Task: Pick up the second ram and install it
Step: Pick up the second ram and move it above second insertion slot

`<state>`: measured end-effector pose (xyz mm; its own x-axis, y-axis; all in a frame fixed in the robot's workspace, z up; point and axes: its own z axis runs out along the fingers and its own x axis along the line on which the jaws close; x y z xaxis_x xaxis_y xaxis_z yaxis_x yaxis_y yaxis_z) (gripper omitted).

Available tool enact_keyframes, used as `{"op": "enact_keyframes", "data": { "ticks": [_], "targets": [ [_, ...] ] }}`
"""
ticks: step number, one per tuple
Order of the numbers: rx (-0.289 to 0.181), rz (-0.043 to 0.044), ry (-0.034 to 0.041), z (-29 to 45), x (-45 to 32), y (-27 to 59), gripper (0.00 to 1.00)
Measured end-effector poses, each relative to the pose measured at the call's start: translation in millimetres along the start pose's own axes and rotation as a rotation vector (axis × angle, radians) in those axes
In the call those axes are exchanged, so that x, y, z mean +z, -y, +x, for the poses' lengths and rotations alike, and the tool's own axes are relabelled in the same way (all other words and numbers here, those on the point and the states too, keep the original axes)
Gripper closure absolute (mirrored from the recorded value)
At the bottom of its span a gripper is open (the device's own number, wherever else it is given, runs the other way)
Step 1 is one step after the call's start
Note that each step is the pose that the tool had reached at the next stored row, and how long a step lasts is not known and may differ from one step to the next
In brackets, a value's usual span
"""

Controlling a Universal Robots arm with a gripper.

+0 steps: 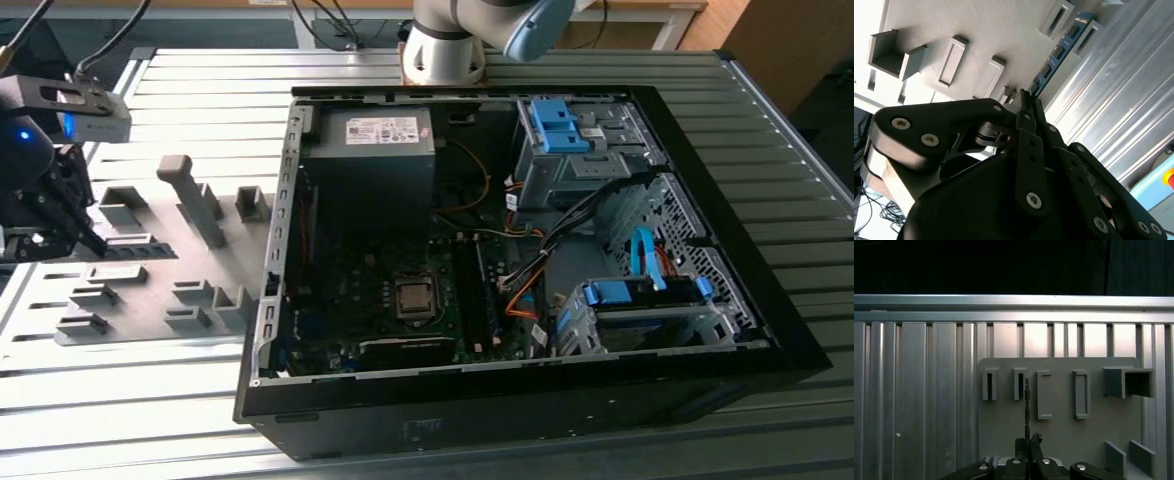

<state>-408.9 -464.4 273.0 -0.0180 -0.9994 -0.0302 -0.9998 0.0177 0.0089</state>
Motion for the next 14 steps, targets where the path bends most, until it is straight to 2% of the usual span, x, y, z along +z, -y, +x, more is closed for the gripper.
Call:
{"op": "enact_keyframes", "data": {
  "ticks": [10, 14],
  "targets": [
    [0.000, 0.0001, 0.0001, -0.6, -19.2, -0.2, 0.86],
    [0.000, 0.0000, 0.0000, -0.8, -23.5, -0.2, 0.86]
  ]
}}
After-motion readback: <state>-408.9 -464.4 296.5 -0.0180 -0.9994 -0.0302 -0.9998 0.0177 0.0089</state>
